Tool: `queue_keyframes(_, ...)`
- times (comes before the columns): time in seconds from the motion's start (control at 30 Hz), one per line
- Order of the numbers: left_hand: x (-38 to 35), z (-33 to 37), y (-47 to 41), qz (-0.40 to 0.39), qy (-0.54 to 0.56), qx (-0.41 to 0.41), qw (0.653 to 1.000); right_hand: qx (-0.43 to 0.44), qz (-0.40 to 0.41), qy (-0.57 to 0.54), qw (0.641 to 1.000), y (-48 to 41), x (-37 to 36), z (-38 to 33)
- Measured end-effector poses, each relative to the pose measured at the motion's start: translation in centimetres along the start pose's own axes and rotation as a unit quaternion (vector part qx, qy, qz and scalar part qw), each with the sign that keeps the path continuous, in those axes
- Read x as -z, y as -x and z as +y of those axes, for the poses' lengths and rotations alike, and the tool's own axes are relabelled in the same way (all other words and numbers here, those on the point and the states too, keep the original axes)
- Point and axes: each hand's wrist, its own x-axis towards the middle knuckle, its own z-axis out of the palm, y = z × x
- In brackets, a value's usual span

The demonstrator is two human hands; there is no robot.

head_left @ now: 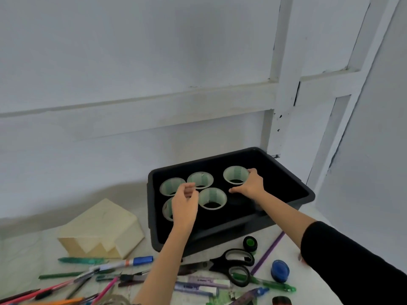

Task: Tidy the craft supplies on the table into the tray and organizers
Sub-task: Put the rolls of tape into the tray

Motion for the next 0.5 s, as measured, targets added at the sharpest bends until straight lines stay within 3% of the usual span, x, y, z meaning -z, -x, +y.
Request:
queue_keyframes(0.1,0.1,-0.5,-0.5,0.044,-0.02,0.014,0.999,0.002,-0.025,0.017,1.0,-1.8,-1.0,-0.1)
queue_keyframes(0.27,-0.6,-1.7,-1.0,-0.06,-0.151,-0.041,0.986,0.002,-0.05,0.031,0.998,-3.4,-2.3,0.0)
queue_keyframes(0.5,-0.8,-2.1,-1.2,-0.066,-0.345,-0.124,0.928,0.035,-0.066,0.067,0.995,-3.8,-3.0,0.2)
